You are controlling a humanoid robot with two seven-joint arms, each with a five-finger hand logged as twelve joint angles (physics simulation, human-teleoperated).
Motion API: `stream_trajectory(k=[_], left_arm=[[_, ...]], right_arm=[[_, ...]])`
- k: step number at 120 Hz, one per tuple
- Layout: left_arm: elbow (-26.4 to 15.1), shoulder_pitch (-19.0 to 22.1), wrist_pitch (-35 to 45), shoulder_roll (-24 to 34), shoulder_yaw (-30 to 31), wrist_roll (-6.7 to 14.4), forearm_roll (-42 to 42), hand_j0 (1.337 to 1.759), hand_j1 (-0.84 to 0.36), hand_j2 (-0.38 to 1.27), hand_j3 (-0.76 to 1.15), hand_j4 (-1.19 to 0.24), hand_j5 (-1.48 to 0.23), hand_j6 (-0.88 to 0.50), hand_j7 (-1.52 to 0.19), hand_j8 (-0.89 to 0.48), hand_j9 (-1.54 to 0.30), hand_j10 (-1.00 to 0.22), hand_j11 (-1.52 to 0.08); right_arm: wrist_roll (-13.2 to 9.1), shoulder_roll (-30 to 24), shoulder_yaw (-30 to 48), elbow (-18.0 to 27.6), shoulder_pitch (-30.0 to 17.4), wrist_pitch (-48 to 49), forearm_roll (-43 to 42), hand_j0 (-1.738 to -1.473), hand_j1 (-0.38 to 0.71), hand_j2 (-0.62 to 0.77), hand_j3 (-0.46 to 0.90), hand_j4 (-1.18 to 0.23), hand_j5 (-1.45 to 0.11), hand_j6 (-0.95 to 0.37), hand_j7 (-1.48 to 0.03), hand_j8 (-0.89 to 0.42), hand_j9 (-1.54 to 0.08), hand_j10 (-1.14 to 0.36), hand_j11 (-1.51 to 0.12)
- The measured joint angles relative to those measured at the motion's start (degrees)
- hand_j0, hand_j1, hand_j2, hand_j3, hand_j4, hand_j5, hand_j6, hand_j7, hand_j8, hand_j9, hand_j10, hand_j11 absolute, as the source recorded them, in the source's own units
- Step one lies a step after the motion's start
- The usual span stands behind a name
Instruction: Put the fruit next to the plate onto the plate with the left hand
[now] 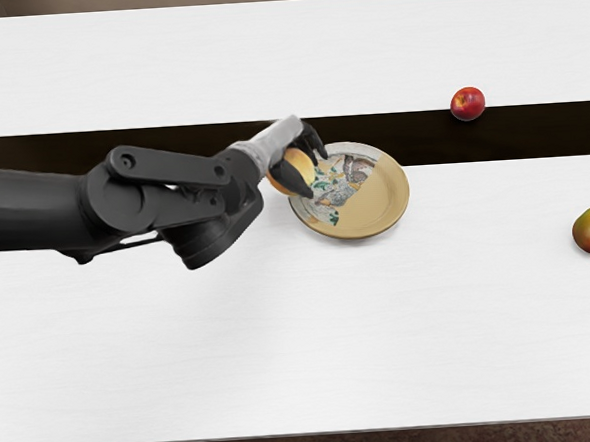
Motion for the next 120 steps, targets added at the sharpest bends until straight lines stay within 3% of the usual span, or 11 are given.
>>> stream_trajectory(k=[53, 90, 120], left_arm=[[1.0, 0.6, 0.4, -2.8, 0.1, -0.3, 0.6, 1.653, -0.22, 0.14, 0.0, -0.65, -0.83, -0.61, -0.83, -0.38, -0.85, -0.39, -0.85], [2.2, 0.9, 0.5, -3.3, 0.1, -0.4, 0.9, 1.652, -0.18, 0.05, 0.0, -0.65, -0.84, -0.61, -0.84, -0.38, -0.85, -0.39, -0.86], [2.4, 1.0, 0.4, -4.0, 0.0, -0.6, 1.0, 1.654, -0.18, 0.09, 0.0, -0.57, -0.75, -0.56, -0.75, -0.41, -0.75, -0.41, -0.76]], right_arm=[[0.0, 0.0, 0.0, 0.0, 0.0, 0.0, 0.0, -1.658, -0.32, 0.0, 0.0, -0.02, -0.03, -0.02, -0.03, -0.02, -0.03, -0.02, -0.03], [0.0, 0.0, 0.0, 0.0, 0.0, 0.0, 0.0, -1.658, -0.32, 0.0, 0.0, -0.02, -0.03, -0.02, -0.03, -0.02, -0.03, -0.02, -0.03], [0.0, 0.0, 0.0, 0.0, 0.0, 0.0, 0.0, -1.658, -0.32, 0.0, 0.0, -0.02, -0.03, -0.02, -0.03, -0.02, -0.03, -0.02, -0.03]])
